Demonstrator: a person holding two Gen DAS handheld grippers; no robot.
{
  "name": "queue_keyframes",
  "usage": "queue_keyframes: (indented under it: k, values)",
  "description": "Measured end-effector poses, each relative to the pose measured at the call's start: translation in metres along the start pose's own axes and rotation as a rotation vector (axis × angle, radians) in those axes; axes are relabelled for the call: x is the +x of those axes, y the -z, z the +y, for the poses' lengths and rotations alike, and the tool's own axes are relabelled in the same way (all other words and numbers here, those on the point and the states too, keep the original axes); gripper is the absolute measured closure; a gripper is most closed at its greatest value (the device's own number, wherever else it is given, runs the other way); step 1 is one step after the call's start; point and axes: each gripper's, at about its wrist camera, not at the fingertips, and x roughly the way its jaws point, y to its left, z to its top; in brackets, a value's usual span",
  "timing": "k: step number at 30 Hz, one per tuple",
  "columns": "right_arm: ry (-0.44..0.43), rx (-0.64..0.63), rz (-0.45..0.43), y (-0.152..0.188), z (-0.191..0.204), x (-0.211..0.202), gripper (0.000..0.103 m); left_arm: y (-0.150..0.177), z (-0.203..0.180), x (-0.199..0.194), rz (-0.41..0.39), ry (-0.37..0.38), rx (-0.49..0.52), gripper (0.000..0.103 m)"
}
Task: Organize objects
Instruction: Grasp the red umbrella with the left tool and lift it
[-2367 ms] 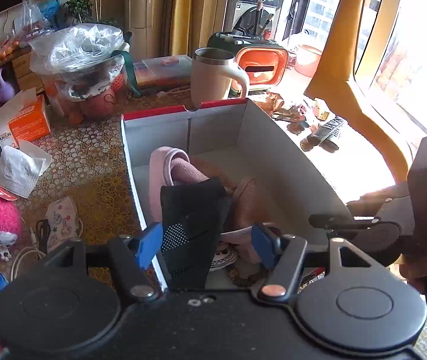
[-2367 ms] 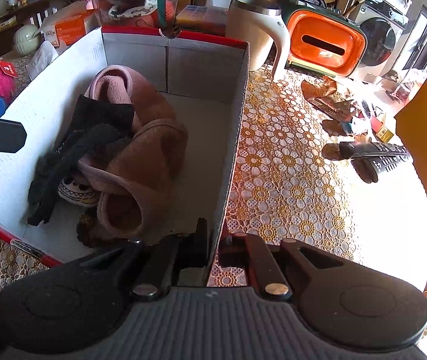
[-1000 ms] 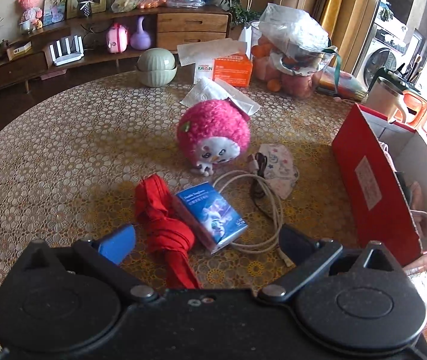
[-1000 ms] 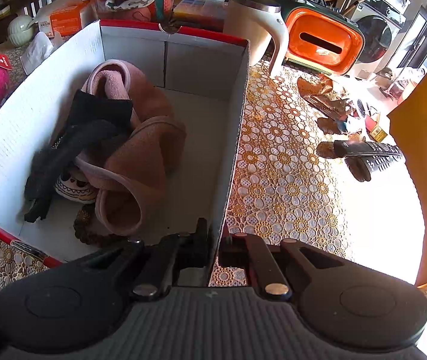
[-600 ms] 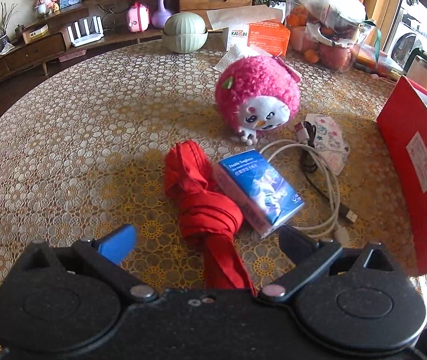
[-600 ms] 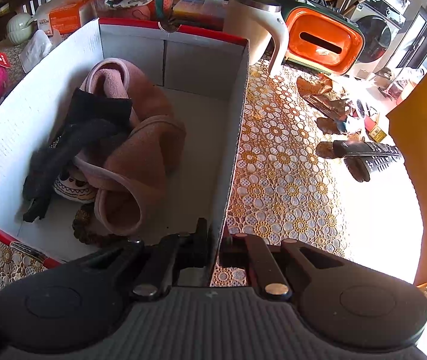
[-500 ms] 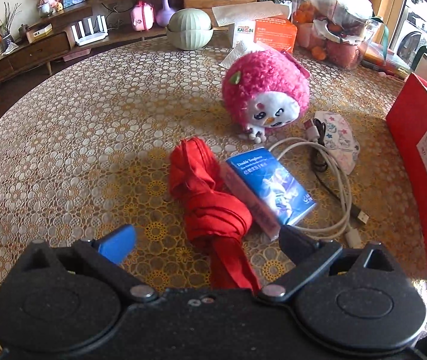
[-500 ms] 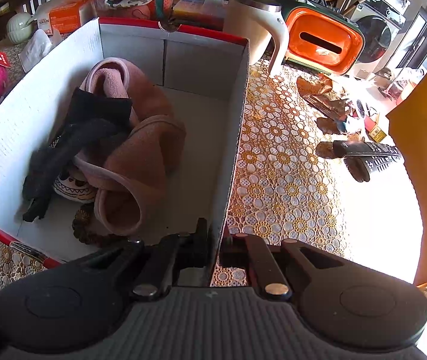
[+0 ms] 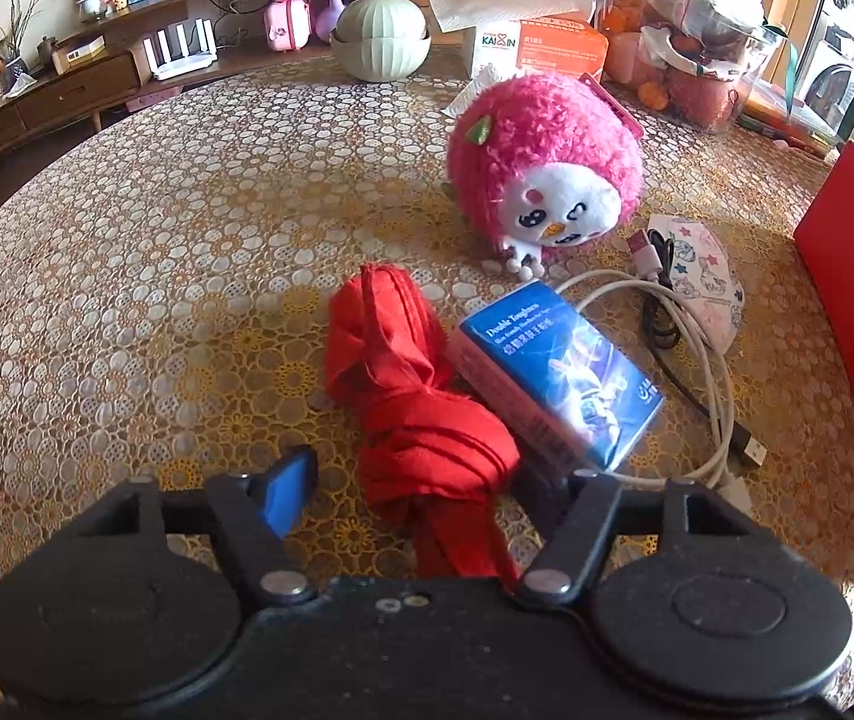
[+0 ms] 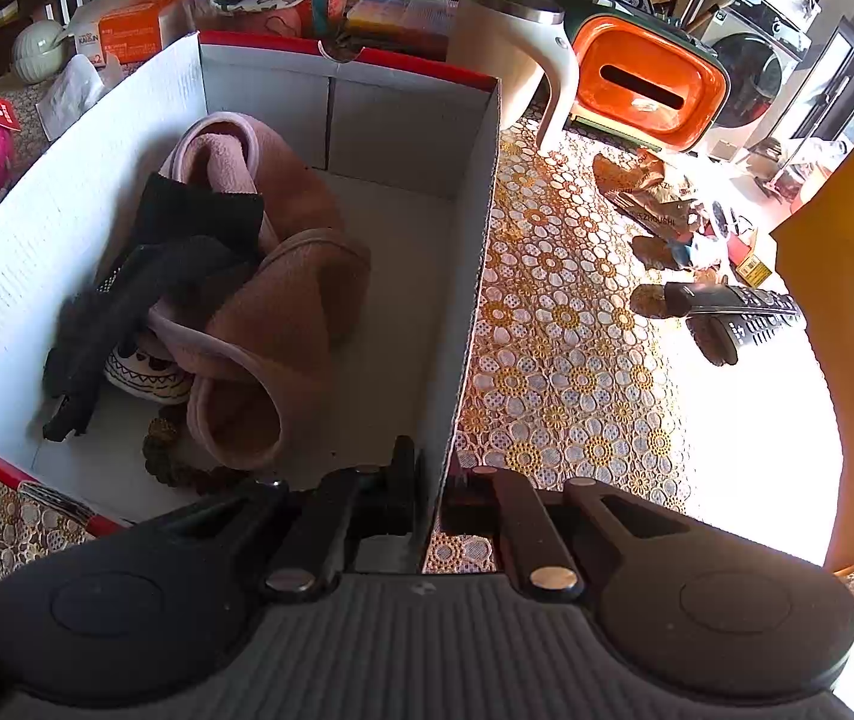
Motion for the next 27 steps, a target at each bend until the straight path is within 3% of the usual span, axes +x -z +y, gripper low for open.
queue_keyframes:
  k: [4, 8, 19, 27]
  values:
    - [0.001, -0.001, -0.001, 0.0, 0.0, 0.0, 0.095, 0.0, -0.001, -0.004, -0.01, 0.015, -0.003, 0.057]
    - [0.002, -0.002, -0.001, 0.0, 0.0, 0.0, 0.095, 0.001, 0.002, -0.01, -0.02, 0.022, -0.009, 0.063]
    - [0.002, -0.002, -0.009, 0.0, 0.0, -0.001, 0.095, 0.0, -0.002, -0.056, -0.061, 0.039, -0.004, 0.066]
    - [-0.001, 0.002, -0.015, -0.001, 0.001, -0.001, 0.095, -0.009, -0.03, -0.096, -0.092, 0.111, 0.048, 0.066]
